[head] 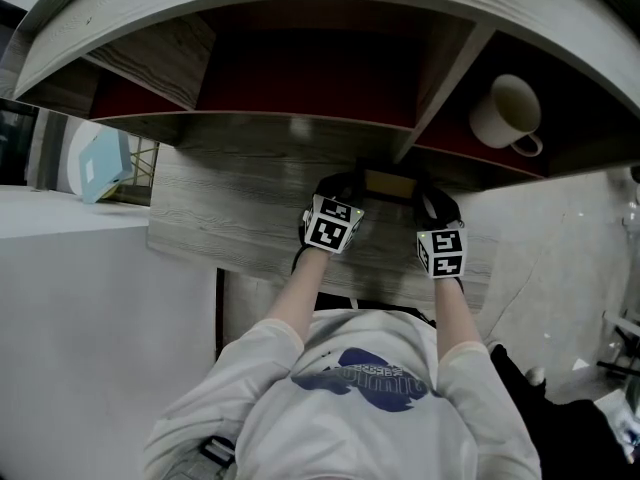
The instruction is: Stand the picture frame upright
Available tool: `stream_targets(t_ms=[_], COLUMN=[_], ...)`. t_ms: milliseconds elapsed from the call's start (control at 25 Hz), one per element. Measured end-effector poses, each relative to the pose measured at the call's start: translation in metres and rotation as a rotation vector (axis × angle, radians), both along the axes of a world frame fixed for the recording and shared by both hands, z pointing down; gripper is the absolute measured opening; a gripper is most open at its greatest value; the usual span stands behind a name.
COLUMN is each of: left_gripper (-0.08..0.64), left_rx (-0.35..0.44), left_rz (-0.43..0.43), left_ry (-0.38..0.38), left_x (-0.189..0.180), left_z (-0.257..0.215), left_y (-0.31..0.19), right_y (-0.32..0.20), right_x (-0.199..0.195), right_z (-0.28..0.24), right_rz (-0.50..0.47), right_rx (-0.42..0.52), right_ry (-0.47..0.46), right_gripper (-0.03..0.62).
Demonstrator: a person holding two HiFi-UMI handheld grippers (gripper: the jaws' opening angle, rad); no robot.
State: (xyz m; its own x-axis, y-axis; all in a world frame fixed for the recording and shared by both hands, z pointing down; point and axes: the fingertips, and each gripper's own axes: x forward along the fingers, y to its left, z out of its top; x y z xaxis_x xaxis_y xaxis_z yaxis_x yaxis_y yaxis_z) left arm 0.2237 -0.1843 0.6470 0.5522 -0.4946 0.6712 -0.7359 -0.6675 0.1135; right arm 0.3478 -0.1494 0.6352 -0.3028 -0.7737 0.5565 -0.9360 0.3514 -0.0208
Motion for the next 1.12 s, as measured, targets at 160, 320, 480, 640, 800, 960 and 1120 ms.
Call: stream_targets(t_ms=[160,320,480,640,800,960,1120], left_gripper=[0.077,0.077,0.077,0.077,0.077,0.077,0.077], left_rx=[0.009,0.017,0.019,0.020,0.031,0.036,0.040], left_rz=[0.003,0.015,0.005,-0.008,-0.009,-0.013,-0.014], left_ry=[-0.001,0.009,0.006,0.008,0.009,0.006,0.014], left_x=[0.0004,0.0030,0.0016,0.0001,-0.0006,-0.0007,0.0001], left_z=[0.0003,0.0036,0.0022,-0.0023,-0.0018,-0.0014,-0.0030], left_y=[-0.0010,-0.0024,-0.0027,-0.0021,-0.0025,-0.0023,-0.0035], right_y=[-0.0003,-0.0018,-0.0016,-0.0002,0.0001,-0.0001,-0.0017], right_x=[0.0001,0.0000,0.0003,-0.0001,-0.0014,-0.0018,-0.0036], right_z=[-0.0012,-0.0019,-0.0014,-0.0025,-0.0025,-0.0009,0.0000], right_rz=[0.002,0.006,0.005,0.003,0.005,0.009,0.005], right_rx=[0.007,0.017,0.017,0.022,0.030,0.028,0.029], right_ry=[0.008,0.014,0.020,0.027,0.019,0.012,0.009], right_gripper=[0.072,0.072,0.074,0.077,0.078,0.084,0.098])
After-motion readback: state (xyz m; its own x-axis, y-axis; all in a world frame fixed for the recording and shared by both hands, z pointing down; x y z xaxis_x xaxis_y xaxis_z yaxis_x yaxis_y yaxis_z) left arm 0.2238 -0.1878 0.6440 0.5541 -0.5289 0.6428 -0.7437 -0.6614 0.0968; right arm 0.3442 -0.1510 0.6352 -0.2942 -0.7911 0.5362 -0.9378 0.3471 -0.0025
